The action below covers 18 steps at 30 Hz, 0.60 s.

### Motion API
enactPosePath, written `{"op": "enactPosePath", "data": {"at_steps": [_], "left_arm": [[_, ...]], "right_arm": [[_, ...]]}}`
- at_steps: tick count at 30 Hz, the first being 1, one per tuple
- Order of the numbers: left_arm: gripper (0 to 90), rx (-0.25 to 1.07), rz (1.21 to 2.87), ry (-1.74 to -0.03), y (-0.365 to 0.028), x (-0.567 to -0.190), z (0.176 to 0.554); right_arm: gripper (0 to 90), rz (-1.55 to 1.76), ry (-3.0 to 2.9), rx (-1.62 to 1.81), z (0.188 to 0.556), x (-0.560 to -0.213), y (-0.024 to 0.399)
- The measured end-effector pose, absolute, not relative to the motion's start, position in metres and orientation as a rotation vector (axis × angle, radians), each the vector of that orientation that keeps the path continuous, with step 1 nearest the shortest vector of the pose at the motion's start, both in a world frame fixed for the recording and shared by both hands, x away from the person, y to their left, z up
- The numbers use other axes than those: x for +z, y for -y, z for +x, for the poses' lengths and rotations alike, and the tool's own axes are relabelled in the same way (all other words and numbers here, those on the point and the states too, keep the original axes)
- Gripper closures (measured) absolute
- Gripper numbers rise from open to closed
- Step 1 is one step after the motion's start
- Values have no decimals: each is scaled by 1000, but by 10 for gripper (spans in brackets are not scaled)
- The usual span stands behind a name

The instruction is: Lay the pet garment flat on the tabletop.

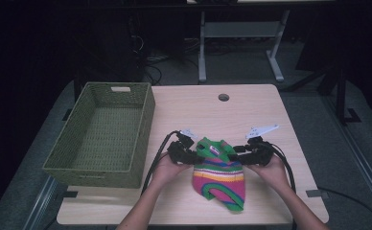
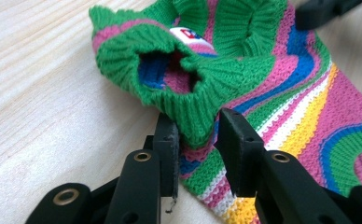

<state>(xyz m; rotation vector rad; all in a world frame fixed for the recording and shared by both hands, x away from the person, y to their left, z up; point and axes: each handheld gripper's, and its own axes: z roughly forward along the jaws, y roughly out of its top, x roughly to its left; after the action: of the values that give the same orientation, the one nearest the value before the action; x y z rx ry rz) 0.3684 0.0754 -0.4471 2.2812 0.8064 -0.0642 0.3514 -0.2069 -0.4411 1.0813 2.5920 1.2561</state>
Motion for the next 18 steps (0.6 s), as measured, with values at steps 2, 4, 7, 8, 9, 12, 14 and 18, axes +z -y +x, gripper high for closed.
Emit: {"op": "enactPosePath", "data": {"at_steps": [2, 4, 7, 8, 9, 12, 14, 18], "left_arm": [[633, -67, 2285, -806, -76, -447, 369], [590, -62, 2290, -807, -77, -447, 370], [593, -64, 2271, -831, -77, -448, 370], [646, -60, 2272, -831, -77, -449, 372], [709, -60, 2272, -831, -77, -449, 372], [822, -62, 2264, -852, -77, -450, 375], [825, -49, 2252, -871, -77, -450, 377], [777, -33, 2235, -936, -78, -450, 384]], "right_arm": [[524, 1060, -2575, 1240, 355, -440, 206], [535, 1081, -2600, 1187, 361, -441, 204], [627, 1078, -2571, 1190, 368, -442, 202], [703, 1074, -2570, 1185, 369, -444, 201], [703, 1074, -2570, 1185, 369, -444, 201], [816, 1082, -2601, 1137, 377, -452, 199], [816, 1111, -2561, 1152, 380, -450, 199], [808, 1167, -2480, 1157, 388, -448, 202]]}}
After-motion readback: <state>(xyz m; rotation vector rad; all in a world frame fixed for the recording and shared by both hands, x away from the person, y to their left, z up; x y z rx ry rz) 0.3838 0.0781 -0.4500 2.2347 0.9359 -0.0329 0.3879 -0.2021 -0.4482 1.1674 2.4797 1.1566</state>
